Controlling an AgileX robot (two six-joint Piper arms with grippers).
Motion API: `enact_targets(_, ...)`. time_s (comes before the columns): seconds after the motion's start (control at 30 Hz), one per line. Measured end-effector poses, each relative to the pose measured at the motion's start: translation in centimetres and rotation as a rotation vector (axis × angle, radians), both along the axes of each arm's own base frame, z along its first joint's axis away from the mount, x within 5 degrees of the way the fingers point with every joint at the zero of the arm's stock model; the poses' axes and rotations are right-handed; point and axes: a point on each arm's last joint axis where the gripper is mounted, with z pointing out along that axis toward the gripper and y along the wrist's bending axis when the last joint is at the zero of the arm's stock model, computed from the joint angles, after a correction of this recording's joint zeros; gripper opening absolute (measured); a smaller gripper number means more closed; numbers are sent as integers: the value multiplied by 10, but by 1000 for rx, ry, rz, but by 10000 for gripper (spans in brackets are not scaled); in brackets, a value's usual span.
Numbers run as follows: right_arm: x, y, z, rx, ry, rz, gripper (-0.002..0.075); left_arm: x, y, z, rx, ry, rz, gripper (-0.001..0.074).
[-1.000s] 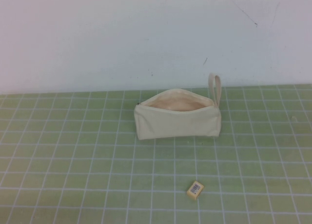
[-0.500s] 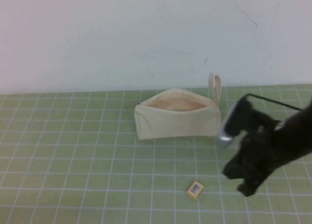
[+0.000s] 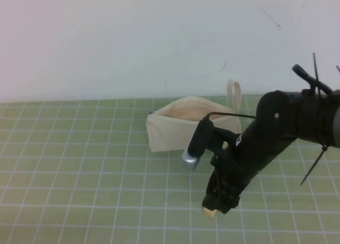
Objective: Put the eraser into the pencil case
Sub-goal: Pick up the eraser from the table
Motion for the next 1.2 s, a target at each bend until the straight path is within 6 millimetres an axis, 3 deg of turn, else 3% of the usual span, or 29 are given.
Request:
enact_targets(0.63, 10, 4, -44, -69, 92, -35, 466, 0, 0, 0, -2, 0, 0, -1)
enact_targets(0.83, 11, 5, -44, -64, 89, -39, 304, 0, 0, 0, -2, 0, 0, -1)
enact_targets(1.0, 15, 8, -39, -59, 91, -30, 304, 0, 0, 0, -2, 0, 0, -1)
enact_targets(1.2, 26, 18, -10, -30, 78, 7, 304, 0, 0, 0, -2, 0, 0, -1)
